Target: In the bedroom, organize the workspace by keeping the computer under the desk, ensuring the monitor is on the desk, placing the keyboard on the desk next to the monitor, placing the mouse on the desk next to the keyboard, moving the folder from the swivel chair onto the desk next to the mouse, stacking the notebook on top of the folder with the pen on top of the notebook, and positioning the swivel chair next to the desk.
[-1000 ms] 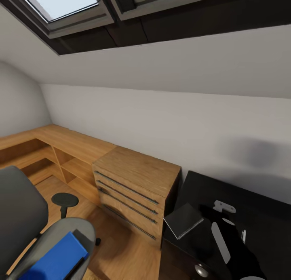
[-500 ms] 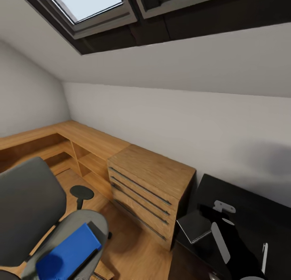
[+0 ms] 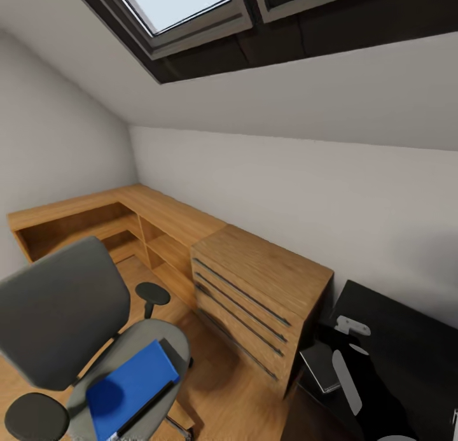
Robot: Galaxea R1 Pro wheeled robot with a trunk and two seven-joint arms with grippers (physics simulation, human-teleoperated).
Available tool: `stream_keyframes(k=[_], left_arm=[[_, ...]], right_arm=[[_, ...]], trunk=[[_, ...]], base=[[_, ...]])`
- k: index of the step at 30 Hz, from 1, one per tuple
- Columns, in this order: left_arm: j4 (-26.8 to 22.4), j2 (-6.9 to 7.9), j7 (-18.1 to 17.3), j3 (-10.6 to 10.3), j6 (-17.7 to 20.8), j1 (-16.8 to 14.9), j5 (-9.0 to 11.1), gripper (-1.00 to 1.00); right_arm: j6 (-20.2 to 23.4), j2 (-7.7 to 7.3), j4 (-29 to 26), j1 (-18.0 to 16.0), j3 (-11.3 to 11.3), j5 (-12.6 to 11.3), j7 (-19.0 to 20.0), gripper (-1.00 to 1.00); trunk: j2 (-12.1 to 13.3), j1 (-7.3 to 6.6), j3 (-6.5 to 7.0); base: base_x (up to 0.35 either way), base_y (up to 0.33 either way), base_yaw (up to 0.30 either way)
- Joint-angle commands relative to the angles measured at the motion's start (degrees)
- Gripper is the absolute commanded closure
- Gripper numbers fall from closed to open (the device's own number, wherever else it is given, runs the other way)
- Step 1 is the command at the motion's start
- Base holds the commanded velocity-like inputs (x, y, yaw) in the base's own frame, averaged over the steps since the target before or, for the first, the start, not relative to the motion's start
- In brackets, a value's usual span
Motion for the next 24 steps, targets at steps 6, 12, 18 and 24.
stream_keyframes(k=[6,12,18,24], left_arm=[[-0.1,0.05,0.4,-0.5,-0.1,0.0,0.4,-1.0],[-0.1,0.05,0.4,-0.5,-0.1,0.0,0.4,-1.0],[-0.1,0.05,0.4,-0.5,-0.1,0.0,0.4,-1.0],[-0.1,0.05,0.4,-0.5,-0.1,0.0,0.4,-1.0]], right_arm=[[0.2,0.02,-0.1,0.0,0.1,-0.6,-0.3,-1.0],[0.2,0.03,-0.1,0.0,0.1,-0.6,-0.3,-1.0],[0.2,0.13,-0.1,0.0,0.1,-0.6,-0.3,-1.0],[0.2,0.27,0.0,0.1,0.2,-0.6,-0.3,-1.0]], trunk=[[0.0,0.01,-0.38],[0.0,0.01,-0.7],[0.0,0.01,-1.03],[0.0,0.01,-1.36]], base=[[0.0,0.0,0.238],[0.0,0.0,0.238],[0.0,0.0,0.238],[0.0,0.0,0.237]])
